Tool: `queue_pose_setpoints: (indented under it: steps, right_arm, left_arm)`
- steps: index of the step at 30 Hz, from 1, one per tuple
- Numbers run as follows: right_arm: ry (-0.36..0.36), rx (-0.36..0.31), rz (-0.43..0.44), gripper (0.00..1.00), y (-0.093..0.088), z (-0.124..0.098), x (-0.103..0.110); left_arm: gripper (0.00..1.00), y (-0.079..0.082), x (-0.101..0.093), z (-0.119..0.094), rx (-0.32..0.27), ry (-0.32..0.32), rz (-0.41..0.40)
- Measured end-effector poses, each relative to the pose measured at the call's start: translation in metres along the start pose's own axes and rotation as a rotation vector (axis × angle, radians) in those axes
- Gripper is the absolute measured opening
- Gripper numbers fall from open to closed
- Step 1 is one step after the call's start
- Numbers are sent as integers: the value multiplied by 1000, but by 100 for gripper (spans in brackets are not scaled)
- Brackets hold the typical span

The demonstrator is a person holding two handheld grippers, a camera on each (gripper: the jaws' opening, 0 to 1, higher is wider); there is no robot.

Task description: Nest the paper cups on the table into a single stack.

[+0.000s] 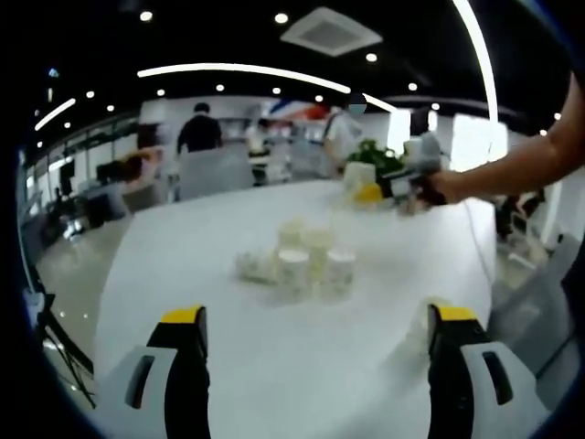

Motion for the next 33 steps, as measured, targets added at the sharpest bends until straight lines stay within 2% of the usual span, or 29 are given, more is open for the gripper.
queue_pose_setpoints:
  steps: [11,22,33]
  right_arm:
    - [26,11,-3,35,3,-7,19]
    - [51,13,-10,35,6,-14,38]
    - [63,6,-5,35,8,-15,48]
  left_arm:
    - [98,3,-2,-9,-7,12,-2]
    - [98,12,-10,-14,-18,3,12]
    - [98,19,-14,-15,-16,1,17]
Point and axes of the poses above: the point that each gripper's makers call its tool centre point, and the gripper's own axes: z roughly forward along the fingers, x roughly to its left, y roughly out of its top, the point moved 3 cm from there along -z, roughly backward along the fingers, and after that the axes turned 4 degrees about -x, right-handed, at the moved point
